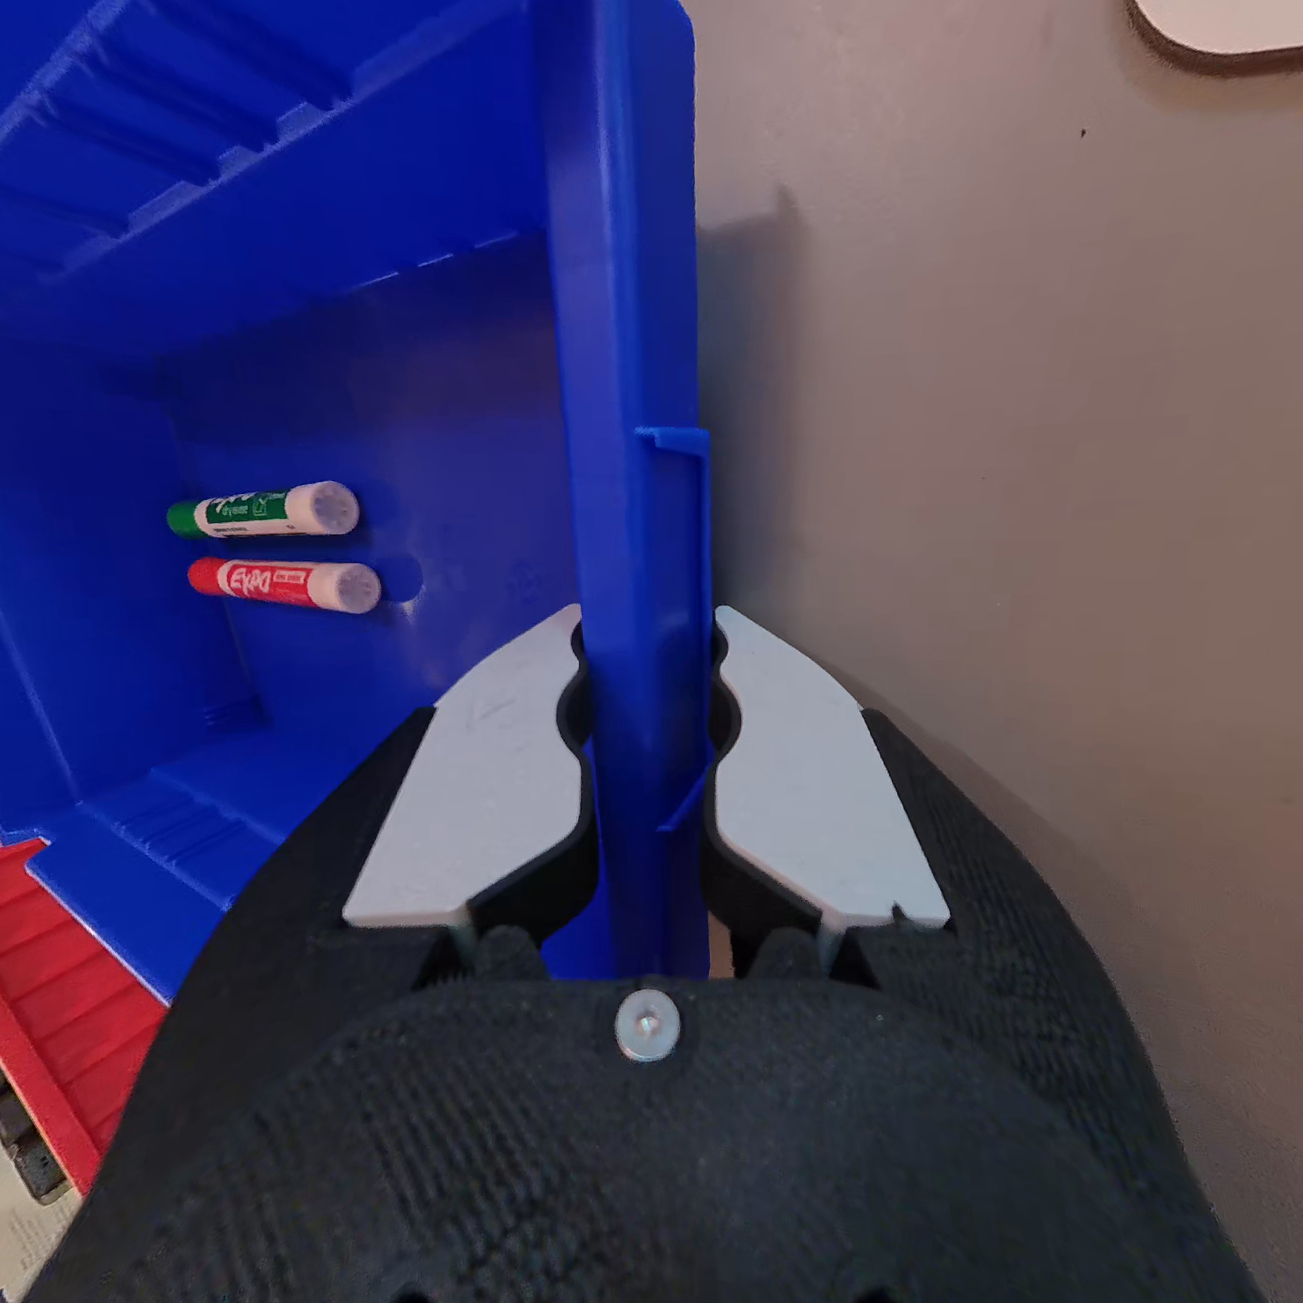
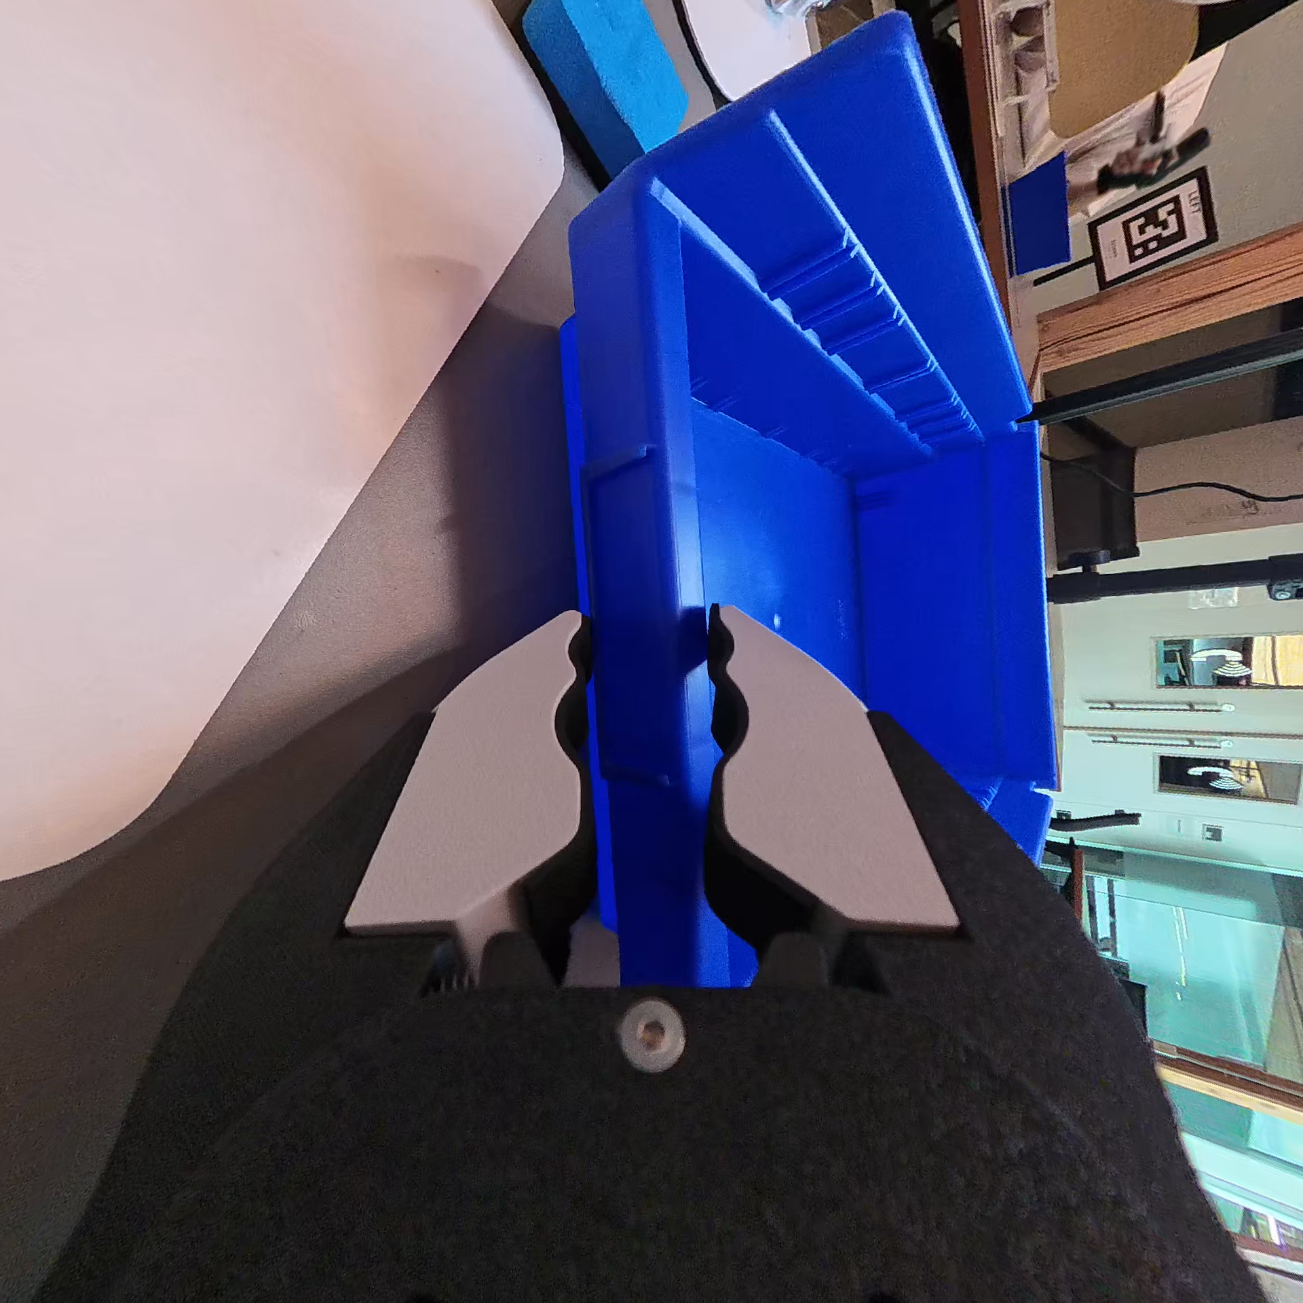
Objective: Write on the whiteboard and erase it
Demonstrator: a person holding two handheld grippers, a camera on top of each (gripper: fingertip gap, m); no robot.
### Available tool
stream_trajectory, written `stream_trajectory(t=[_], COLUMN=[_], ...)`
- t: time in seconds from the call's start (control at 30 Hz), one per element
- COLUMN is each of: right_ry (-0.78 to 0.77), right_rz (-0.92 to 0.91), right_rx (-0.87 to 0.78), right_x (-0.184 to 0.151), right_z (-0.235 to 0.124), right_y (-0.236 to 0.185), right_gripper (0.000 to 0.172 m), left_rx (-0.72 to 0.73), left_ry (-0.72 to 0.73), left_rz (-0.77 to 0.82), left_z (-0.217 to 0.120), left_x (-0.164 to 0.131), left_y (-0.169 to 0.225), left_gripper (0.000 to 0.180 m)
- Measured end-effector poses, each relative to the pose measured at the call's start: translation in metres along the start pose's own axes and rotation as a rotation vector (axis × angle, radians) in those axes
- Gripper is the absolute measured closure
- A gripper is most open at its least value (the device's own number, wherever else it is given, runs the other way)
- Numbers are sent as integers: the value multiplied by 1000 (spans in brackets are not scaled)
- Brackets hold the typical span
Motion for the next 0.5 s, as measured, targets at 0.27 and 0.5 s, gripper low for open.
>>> stream_trajectory(t=[0.27,0.5], right_ry=[102,721], right_rz=[84,492], right_rx=[8,135], right_x=[15,103], right_z=[-10,-80], right_y=[1,22], right_gripper=[141,136], left_rx=[-6,-19], left_ry=[14,406], left_rz=[9,-241], left_z=[-1,-56], left_x=[0,27], left_y=[0,-35], left_gripper=[150,148])
Point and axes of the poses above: each gripper's, where its closed fingertips meet, z out along the fingers, x out of its top, y = z × x across the jaws, the point moved 3 cm from there along -z, back along the fingers, and after that the axes turned 6 degrees about x, right-handed, at the moved point
